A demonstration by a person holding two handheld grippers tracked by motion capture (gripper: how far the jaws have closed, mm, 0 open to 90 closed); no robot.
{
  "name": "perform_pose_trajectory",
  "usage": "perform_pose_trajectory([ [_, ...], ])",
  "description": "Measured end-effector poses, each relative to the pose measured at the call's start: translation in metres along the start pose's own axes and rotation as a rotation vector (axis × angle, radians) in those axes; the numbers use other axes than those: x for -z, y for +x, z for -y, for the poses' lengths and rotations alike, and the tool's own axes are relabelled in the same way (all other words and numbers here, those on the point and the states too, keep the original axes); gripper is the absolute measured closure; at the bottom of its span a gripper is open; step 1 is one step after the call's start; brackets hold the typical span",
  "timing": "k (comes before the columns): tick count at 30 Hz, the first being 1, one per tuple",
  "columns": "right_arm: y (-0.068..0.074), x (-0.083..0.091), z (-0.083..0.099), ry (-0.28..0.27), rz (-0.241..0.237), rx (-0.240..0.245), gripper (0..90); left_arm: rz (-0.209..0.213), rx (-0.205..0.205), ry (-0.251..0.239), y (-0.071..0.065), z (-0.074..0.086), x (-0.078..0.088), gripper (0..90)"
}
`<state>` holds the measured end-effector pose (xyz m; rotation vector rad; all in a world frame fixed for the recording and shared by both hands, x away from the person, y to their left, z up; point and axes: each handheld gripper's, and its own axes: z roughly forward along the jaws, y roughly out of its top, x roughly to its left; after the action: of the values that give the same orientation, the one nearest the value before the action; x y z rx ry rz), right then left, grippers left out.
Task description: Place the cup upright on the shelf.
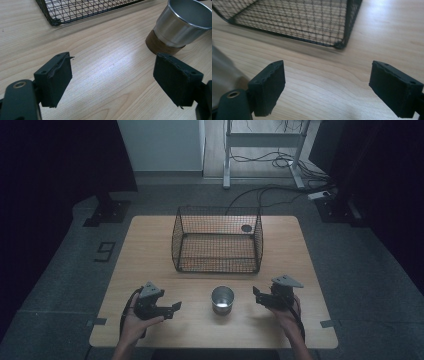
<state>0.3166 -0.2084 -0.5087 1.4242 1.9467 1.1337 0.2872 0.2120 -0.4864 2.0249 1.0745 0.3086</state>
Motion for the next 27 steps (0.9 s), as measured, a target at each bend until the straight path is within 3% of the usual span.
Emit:
perform_pose_trajectory([
  [10,0.023,0.018,-0.016,-0.058,-0.063,0.045,13.0,0.002,0.005,-0.004,0.001,0.0,0.001,15.7],
  [27,0.048,0.02,-0.031,-0.079,-0.13,0.093,12.7,0.006,0.004,-0.008,0.001,-0.001,0.003,15.7],
])
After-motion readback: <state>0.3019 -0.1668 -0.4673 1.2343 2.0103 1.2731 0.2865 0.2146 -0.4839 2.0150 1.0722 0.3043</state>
